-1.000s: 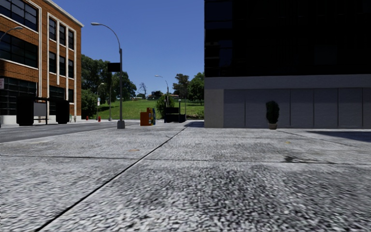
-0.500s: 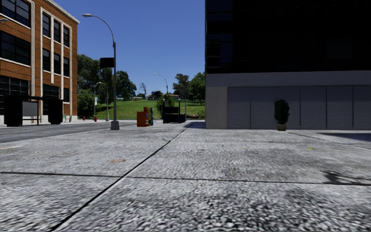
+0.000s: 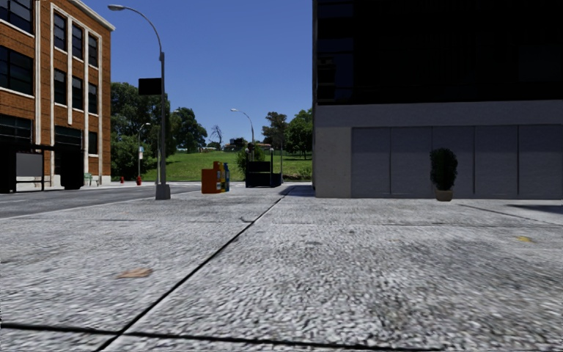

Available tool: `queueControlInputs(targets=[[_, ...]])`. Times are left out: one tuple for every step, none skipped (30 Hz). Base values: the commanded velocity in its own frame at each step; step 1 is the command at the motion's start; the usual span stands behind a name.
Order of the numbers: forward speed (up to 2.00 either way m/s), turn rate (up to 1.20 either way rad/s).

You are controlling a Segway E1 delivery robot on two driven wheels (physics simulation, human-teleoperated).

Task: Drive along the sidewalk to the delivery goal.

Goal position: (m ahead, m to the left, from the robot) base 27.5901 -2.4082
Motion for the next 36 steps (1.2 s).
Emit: queueControlInputs(targets=[[1.97, 0.0], [1.95, 0.0], [1.93, 0.0], [1.93, 0.0], [1.93, 0.0], [1.93, 0.0], [1.93, 0.0], [1.93, 0.0], [1.93, 0.0], [1.93, 0.0], [1.93, 0.0], [1.93, 0.0], [1.93, 0.0], [1.93, 0.0], [1.93, 0.0], [1.93, 0.0], [1.93, 0.0], [1.93, 0.0], [1.93, 0.0], [1.93, 0.0], [1.93, 0.0], [1.93, 0.0], [1.93, 0.0], [1.93, 0.0], [1.93, 0.0], [1.93, 0.0], [1.93, 0.0], [1.93, 0.0], [1.93, 0.0], [1.93, 0.0], [1.93, 0.0], [1.93, 0.0], [1.93, 0.0], [1.93, 0.02], [1.93, 0.18], [1.93, 0.18]])
